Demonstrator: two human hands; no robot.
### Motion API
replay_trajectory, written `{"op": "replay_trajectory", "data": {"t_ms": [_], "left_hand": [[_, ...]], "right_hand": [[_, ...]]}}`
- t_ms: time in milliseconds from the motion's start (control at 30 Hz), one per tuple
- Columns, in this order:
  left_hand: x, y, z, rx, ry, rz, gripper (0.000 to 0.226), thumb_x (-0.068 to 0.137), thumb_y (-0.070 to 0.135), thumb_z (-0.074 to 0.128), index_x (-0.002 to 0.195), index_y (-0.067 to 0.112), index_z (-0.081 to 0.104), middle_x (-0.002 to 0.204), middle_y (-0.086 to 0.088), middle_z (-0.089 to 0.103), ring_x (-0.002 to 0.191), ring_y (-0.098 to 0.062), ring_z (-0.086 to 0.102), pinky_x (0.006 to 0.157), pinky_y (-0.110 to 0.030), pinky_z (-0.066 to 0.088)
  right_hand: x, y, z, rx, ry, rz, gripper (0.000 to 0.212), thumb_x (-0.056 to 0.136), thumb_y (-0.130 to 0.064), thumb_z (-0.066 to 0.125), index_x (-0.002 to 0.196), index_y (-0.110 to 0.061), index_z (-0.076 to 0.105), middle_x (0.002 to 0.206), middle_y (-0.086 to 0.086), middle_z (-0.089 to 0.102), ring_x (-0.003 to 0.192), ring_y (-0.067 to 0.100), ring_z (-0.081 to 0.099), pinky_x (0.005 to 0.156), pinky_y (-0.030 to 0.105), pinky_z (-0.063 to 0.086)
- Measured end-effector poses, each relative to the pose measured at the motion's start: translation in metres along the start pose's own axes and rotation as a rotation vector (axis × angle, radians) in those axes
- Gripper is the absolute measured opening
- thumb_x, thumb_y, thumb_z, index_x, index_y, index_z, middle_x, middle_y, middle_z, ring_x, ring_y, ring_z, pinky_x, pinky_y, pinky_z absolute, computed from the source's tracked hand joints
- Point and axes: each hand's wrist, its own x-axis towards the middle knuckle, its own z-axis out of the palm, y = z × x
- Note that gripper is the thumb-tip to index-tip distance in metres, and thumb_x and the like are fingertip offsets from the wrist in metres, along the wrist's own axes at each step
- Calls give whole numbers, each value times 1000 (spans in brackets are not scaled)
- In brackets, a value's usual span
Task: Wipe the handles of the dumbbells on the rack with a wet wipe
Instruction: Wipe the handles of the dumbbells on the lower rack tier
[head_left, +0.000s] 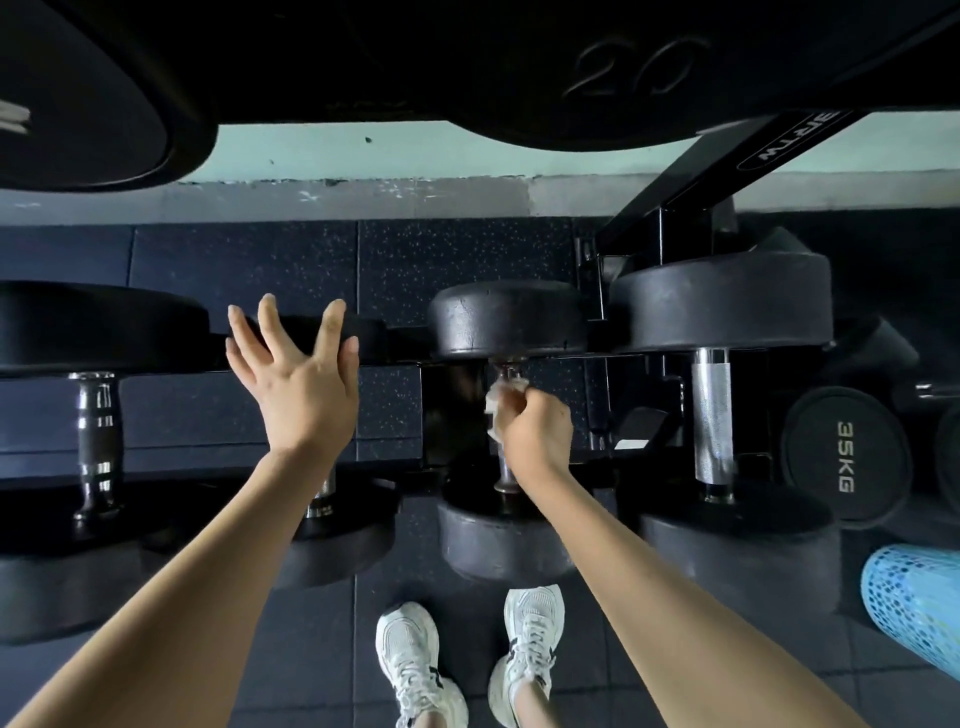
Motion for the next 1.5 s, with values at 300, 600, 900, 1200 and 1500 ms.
{"op": "replay_trajectory", "data": {"t_ms": [300, 600, 900, 1200, 1500], "left_hand": [[0, 1, -1, -22, -28, -11, 37, 101, 37, 34, 135, 28, 45, 145, -31, 27, 134, -58, 15, 106, -65, 16], [-1, -3, -5, -36, -87, 24, 41, 99, 39, 37, 140, 33, 38, 150, -29, 19, 136, -57, 8, 108, -65, 12], [-2, -5, -3, -70, -82, 32, 41, 99, 42, 36, 140, 40, 36, 153, -25, 12, 138, -55, 3, 109, -63, 7], [-2, -5, -3, -59, -92, 26, 42, 99, 44, 33, 141, 42, 32, 154, -25, 10, 138, -54, 1, 110, -63, 6], [-2, -4, -3, -35, -71, 39, 43, 99, 44, 33, 141, 39, 35, 152, -28, 14, 137, -56, 6, 108, -64, 10]], "right_hand": [[-12, 23, 4, 20, -119, 50, 31, 95, -16, 49, 67, -28, 52, 69, -11, 54, 66, 2, 54, 42, 5, 36], [-12, 15, 11, -43, -1, 78, 17, 89, -18, 60, 94, -3, 65, 86, 4, 59, 82, 19, 54, 62, 23, 41], [2, 27, -6, 521, -230, 207, 6, 79, -2, 70, 84, -1, 66, 57, 1, 62, 45, 10, 52, 52, 26, 43], [-8, 38, -21, -175, -447, 57, 13, 80, -17, 71, 69, -18, 64, 70, -8, 63, 68, 1, 61, 70, 19, 47], [-6, 34, -6, -367, -372, 118, 3, 84, -9, 64, 81, -11, 65, 78, -3, 62, 74, 12, 59, 59, 15, 43]]}}
